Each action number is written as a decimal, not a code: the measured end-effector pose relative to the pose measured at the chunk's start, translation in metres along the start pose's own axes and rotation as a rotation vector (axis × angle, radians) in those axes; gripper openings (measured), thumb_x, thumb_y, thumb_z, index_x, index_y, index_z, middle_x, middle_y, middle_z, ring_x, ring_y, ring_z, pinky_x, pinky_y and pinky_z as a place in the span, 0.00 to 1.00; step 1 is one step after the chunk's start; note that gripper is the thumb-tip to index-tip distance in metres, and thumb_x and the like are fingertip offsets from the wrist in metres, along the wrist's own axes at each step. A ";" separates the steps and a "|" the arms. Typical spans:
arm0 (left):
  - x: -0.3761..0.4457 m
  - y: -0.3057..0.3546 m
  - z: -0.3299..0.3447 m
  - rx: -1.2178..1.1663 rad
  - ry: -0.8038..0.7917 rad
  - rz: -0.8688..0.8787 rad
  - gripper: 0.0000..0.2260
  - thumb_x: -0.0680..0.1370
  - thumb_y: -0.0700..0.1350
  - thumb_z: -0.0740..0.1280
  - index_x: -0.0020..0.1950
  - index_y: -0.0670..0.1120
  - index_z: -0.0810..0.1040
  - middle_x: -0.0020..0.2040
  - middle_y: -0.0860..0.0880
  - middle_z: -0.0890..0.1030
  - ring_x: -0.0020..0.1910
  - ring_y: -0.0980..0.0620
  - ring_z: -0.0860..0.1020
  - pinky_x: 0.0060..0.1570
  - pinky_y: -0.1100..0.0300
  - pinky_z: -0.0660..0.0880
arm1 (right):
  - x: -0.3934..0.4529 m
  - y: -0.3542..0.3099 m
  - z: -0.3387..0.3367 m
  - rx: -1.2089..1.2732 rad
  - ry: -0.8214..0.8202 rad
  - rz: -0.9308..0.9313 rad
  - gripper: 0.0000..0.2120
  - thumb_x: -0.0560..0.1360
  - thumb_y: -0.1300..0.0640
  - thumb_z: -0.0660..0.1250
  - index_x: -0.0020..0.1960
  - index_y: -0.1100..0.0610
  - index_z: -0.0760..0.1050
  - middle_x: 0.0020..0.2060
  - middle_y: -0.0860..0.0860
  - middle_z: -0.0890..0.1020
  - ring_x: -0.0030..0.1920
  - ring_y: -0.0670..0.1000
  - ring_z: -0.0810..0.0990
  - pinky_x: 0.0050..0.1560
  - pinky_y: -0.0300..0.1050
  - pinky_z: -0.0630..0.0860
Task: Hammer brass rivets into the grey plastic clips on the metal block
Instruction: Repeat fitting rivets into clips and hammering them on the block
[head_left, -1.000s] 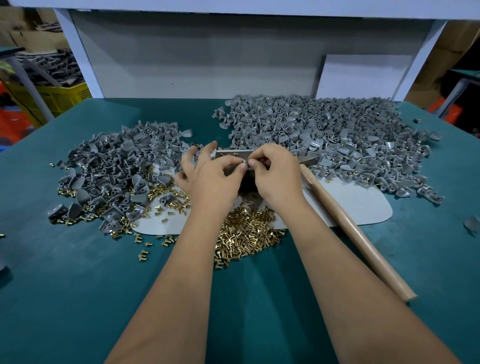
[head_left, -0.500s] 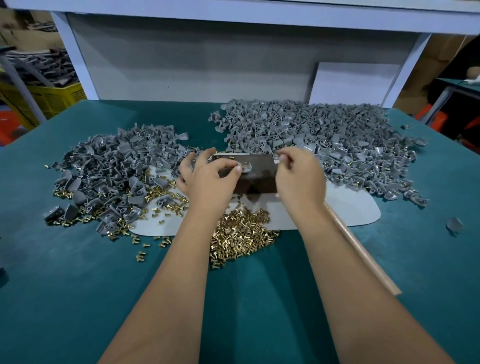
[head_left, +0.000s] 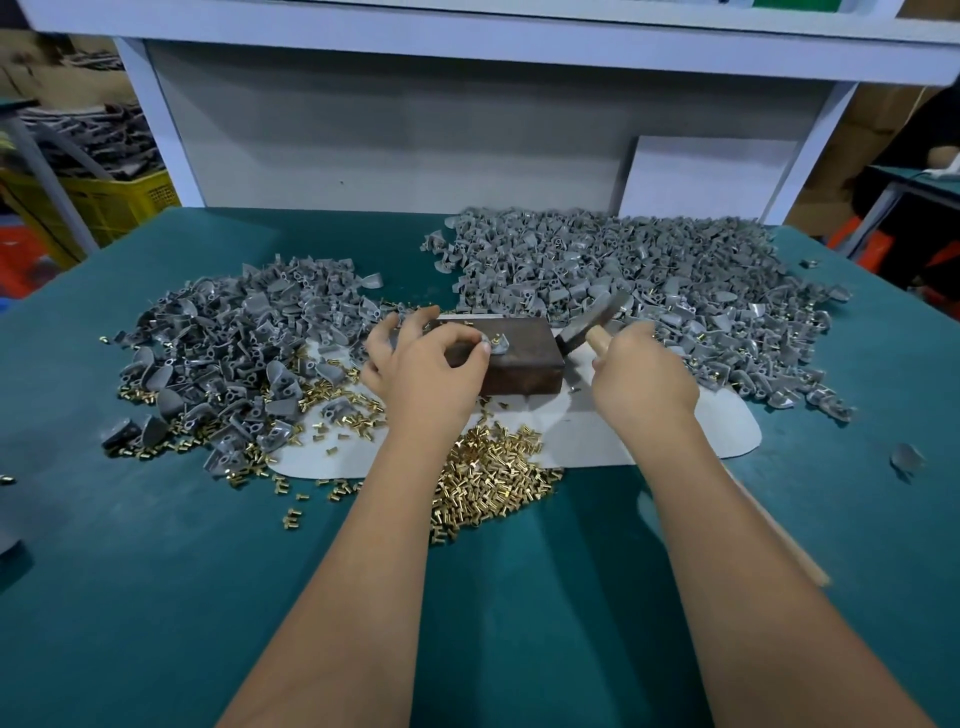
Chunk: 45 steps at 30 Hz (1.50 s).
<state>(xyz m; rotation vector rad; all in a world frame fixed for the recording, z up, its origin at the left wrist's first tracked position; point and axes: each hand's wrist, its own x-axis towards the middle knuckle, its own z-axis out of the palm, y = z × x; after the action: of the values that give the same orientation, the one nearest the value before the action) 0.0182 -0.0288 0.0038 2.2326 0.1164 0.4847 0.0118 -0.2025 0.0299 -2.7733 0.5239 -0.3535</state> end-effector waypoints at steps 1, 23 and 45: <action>0.000 0.000 0.001 0.003 0.008 0.004 0.03 0.76 0.58 0.69 0.43 0.63 0.78 0.70 0.59 0.71 0.74 0.49 0.53 0.67 0.51 0.50 | 0.001 -0.001 -0.005 0.014 0.035 -0.008 0.11 0.79 0.57 0.61 0.53 0.60 0.61 0.38 0.54 0.75 0.43 0.60 0.77 0.30 0.44 0.61; -0.004 -0.004 0.007 0.019 0.086 0.012 0.05 0.76 0.58 0.70 0.45 0.60 0.83 0.72 0.59 0.70 0.74 0.50 0.53 0.65 0.49 0.49 | -0.045 -0.028 -0.060 0.252 0.334 -0.424 0.21 0.80 0.49 0.60 0.70 0.33 0.63 0.51 0.48 0.84 0.48 0.56 0.82 0.42 0.49 0.78; -0.006 -0.002 0.007 -0.031 0.106 -0.034 0.02 0.74 0.57 0.72 0.42 0.62 0.83 0.74 0.59 0.67 0.75 0.52 0.52 0.67 0.42 0.46 | -0.065 -0.028 -0.039 -0.151 0.364 -0.513 0.29 0.77 0.57 0.63 0.72 0.35 0.59 0.34 0.53 0.76 0.26 0.55 0.69 0.27 0.41 0.58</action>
<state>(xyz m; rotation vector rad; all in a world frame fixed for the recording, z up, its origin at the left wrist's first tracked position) 0.0153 -0.0343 -0.0037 2.1713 0.2006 0.5830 -0.0496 -0.1616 0.0635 -2.9714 -0.1080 -0.9799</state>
